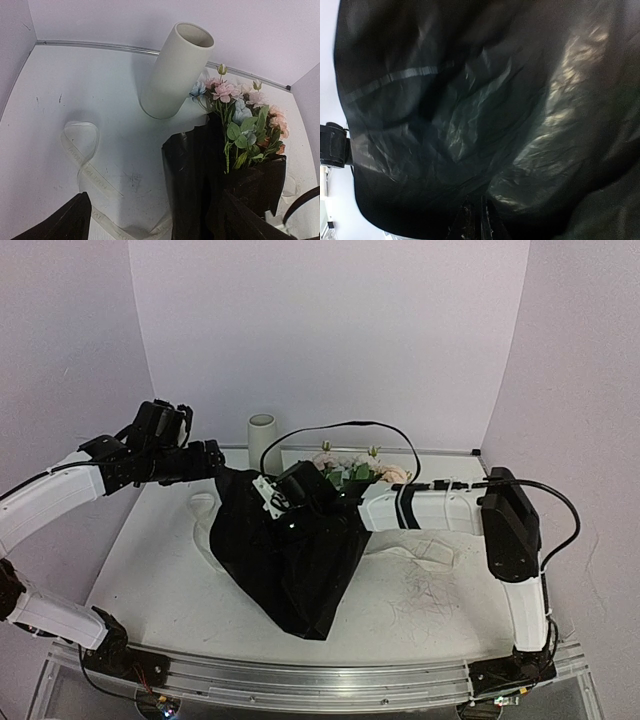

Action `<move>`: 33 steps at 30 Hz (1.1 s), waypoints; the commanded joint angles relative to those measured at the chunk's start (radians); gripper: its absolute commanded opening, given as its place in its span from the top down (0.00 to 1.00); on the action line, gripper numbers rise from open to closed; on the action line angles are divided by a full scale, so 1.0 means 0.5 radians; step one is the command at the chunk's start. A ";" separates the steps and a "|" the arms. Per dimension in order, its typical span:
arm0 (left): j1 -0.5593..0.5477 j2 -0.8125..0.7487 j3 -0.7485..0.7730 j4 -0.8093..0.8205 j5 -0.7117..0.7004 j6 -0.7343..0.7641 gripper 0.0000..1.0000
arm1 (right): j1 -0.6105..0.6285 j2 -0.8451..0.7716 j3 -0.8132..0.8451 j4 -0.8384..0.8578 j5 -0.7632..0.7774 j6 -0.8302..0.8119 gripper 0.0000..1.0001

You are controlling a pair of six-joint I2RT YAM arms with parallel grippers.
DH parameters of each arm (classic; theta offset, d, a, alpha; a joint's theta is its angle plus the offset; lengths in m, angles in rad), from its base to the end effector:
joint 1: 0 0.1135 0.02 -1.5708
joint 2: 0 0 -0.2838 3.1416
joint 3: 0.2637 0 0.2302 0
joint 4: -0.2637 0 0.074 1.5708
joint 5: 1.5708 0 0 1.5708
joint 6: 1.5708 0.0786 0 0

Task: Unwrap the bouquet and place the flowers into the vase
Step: Unfold the wrapping paper at the center of the board.

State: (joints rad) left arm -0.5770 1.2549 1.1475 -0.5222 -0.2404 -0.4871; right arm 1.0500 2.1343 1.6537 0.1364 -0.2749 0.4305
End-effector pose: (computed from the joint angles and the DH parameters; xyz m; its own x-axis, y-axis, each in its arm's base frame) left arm 0.2455 -0.1375 0.3306 -0.6086 -0.1463 -0.7799 0.0947 0.9624 -0.2544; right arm 0.2488 0.4767 0.2534 -0.5540 -0.1586 -0.8172 -0.8041 0.3559 0.4761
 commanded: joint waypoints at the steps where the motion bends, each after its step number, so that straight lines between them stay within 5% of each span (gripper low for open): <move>1: 0.003 -0.047 0.017 0.052 -0.121 -0.067 0.10 | 0.048 0.129 0.085 -0.001 -0.067 -0.003 0.92; 8: 0.002 -0.156 -0.052 0.053 -0.364 -0.167 0.10 | 0.073 0.181 0.095 0.003 -0.049 0.016 0.91; 20: 0.122 0.004 -0.085 0.053 0.032 -0.245 0.11 | 0.073 -0.025 -0.015 -0.088 0.414 -0.012 0.70; 33: 0.176 0.072 -0.196 0.075 -0.004 -0.217 0.12 | 0.072 -0.065 -0.016 -0.265 0.809 0.014 0.49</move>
State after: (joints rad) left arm -0.5003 1.2815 1.0666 -0.5126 -0.2502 -0.5999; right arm 1.0840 2.1483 1.6459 0.0677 0.0430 0.4346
